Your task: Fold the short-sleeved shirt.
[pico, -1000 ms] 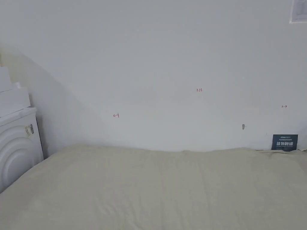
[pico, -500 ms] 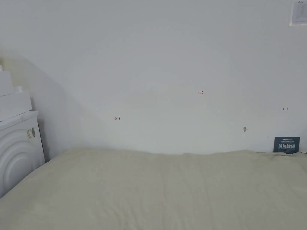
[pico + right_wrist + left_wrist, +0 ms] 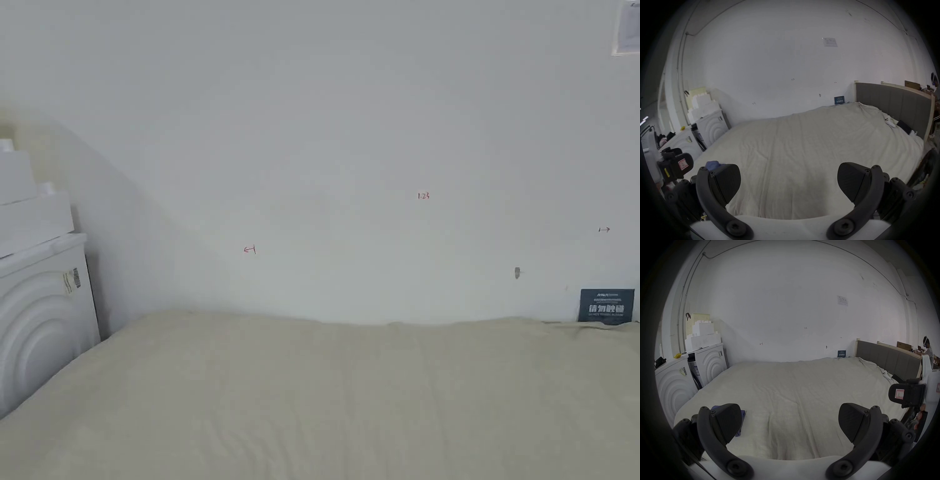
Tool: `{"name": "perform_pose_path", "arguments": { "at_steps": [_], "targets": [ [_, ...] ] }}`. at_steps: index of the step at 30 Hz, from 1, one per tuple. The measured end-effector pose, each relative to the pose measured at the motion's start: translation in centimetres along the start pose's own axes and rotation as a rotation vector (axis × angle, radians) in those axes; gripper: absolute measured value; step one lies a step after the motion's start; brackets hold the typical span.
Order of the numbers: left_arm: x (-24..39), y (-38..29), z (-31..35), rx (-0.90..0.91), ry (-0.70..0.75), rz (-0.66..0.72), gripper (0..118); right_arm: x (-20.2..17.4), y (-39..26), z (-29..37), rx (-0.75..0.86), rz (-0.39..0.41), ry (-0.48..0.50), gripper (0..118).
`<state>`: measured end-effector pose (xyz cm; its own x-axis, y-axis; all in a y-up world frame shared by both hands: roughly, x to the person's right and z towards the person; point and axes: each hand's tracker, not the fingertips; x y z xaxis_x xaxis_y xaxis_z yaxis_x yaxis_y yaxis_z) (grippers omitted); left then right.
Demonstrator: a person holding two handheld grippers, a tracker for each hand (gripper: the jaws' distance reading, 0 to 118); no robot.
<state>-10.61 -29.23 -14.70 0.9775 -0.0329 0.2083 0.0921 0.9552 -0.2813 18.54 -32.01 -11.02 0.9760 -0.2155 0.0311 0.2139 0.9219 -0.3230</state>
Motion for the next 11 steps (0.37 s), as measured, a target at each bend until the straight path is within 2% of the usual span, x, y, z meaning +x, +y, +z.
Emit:
{"name": "perform_pose_path", "arguments": {
  "at_steps": [1,2,3,5,7,11],
  "targets": [
    [0.0,0.2,-0.1,0.001,0.002,0.003,118,0.6,0.0,-0.1,0.007,0.01,0.039,117],
    [0.1,0.3,-0.1,0.001,0.001,0.005,118,1.1,0.0,-0.4,0.002,-0.035,0.029,117],
    [0.1,0.4,-0.2,0.003,0.0,0.008,118,1.0,0.2,-0.8,-0.036,-0.05,-0.03,117],
    [0.4,0.3,-0.6,0.007,0.007,0.02,118,0.7,0.2,-1.1,-0.025,0.052,-0.079,117],
    [0.7,0.4,-1.3,-0.023,0.013,0.017,118,0.5,0.1,-1.3,-0.021,0.139,-0.043,117],
    [1.1,0.2,-2.1,-0.049,0.035,-0.01,118,-0.1,0.0,-1.8,-0.038,0.2,-0.037,117]
  ]
}}
